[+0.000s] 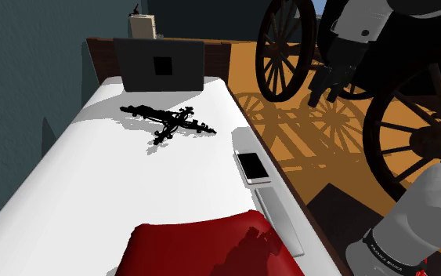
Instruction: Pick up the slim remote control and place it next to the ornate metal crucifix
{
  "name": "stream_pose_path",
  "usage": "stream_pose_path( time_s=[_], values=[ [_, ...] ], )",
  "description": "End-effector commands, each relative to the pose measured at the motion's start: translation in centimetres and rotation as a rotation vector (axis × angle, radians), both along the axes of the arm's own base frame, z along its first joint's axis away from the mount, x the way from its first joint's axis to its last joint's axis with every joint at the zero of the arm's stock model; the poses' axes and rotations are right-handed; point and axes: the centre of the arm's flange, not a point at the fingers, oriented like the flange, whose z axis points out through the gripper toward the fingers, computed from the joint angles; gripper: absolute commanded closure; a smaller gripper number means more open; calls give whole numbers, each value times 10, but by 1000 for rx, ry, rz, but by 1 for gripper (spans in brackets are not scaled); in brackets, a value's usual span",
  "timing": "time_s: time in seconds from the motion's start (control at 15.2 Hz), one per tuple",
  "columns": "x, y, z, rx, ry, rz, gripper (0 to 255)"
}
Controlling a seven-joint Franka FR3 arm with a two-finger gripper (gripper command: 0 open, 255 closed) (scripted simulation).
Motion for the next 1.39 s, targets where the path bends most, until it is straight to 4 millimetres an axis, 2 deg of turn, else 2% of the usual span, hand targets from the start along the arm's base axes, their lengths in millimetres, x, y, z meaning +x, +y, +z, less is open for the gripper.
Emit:
stream_pose_path(
  time_s=[0.0, 0.66, 1.32],
  values=[
    [0, 0, 0, 0, 0, 0, 0],
    [-35, 79, -101, -13, 24, -163, 0],
    [-59, 161, -203, -26, 47, -326, 0]
  ],
)
